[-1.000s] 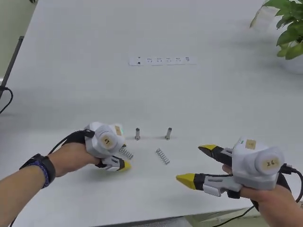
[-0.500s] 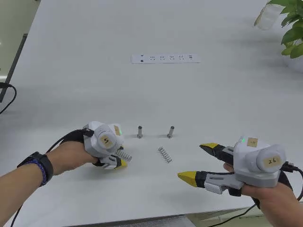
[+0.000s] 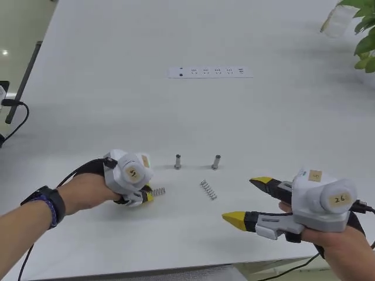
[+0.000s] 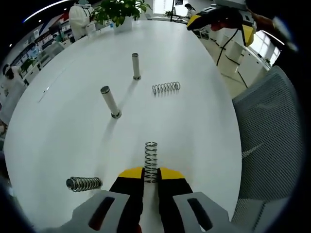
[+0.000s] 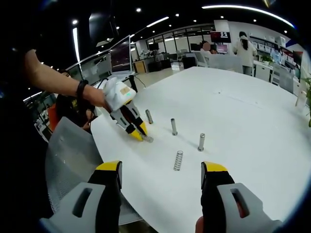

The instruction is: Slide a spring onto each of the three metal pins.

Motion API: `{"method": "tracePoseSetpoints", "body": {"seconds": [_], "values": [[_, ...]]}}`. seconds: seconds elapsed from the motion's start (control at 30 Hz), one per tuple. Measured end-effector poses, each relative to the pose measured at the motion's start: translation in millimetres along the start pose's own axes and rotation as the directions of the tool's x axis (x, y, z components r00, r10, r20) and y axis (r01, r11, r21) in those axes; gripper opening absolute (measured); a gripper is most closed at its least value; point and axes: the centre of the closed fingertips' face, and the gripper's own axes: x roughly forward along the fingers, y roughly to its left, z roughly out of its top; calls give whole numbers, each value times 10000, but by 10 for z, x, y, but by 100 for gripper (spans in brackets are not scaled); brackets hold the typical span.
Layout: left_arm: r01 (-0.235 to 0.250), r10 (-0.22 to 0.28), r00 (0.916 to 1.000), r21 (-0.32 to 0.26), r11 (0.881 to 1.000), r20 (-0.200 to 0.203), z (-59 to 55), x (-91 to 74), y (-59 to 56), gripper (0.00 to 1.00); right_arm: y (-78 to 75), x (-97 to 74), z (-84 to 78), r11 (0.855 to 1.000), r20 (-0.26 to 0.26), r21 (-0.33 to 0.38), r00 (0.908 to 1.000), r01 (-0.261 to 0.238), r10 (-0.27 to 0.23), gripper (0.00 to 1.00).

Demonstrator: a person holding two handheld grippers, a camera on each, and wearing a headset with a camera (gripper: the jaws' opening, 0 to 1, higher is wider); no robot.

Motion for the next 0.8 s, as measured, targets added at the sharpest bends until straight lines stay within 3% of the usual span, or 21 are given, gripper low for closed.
{"method": "tracePoseSetpoints", "body": {"seconds": [0.37,0.8], "values": [[-29,28,10000,-216,9998,-34,-49,-39,-46,2,29,-4,-1,10000,37,-31,10000,-38,38,64],[-253,278,9988,-633,9977,392,-41,-178,-140,2,79,29,-18,9997,46,25,9997,-250,250,63]]}}
